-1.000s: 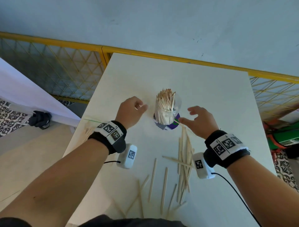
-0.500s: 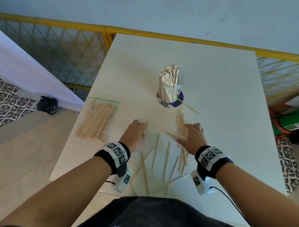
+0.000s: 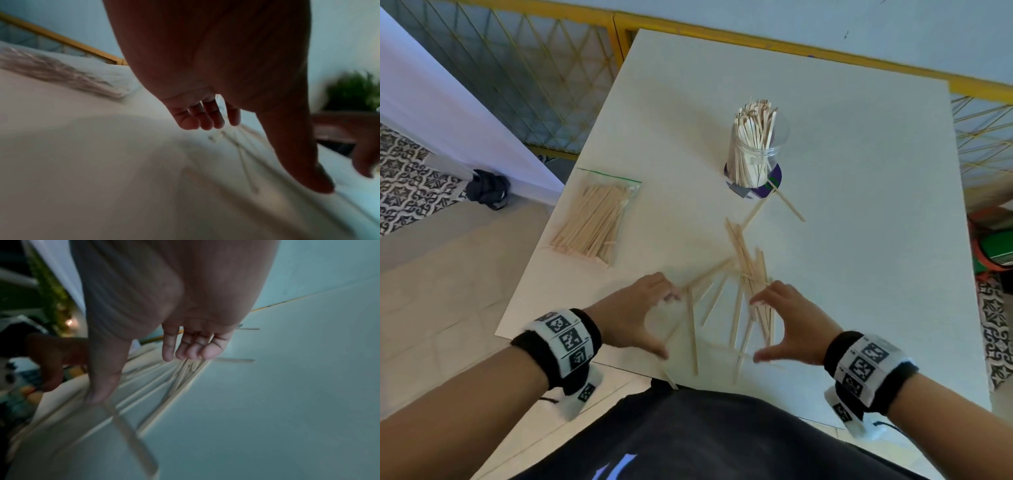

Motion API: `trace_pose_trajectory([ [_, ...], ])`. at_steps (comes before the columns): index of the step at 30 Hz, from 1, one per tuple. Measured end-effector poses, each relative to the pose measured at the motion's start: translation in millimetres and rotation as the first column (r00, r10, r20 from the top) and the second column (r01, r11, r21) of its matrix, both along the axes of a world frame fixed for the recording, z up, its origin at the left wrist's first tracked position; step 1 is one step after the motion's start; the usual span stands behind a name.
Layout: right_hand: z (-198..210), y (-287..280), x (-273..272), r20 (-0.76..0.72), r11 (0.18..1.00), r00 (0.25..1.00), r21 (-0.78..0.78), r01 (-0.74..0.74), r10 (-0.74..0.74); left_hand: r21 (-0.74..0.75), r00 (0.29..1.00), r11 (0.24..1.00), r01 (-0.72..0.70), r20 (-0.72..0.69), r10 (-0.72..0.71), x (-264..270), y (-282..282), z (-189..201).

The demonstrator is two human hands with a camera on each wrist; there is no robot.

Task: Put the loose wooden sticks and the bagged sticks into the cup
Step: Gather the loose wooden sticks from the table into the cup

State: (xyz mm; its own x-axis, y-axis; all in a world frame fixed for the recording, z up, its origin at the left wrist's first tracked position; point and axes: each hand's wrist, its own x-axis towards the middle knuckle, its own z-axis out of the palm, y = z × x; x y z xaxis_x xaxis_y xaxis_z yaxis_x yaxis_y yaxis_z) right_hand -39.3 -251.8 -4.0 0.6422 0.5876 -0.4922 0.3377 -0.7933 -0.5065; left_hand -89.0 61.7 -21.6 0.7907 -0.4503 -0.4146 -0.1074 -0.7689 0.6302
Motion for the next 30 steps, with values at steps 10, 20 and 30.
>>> trace_pose_trajectory([
  [10,-20,19,4,-0.02,0.999,0.999,0.017,-0.04,0.041,0.051,0.996,0.997,0.049,0.071,-0.053,-4,10,-24],
  [20,-30,44,41,-0.034,0.993,0.995,0.068,0.094,-0.092,0.004,0.973,0.988,-0.154,0.176,0.151,38,-26,-23],
  [30,-23,34,50,0.073,0.79,0.791,0.164,0.591,-0.607,-0.03,0.9,0.926,-0.377,0.225,0.373,50,-38,-24],
])
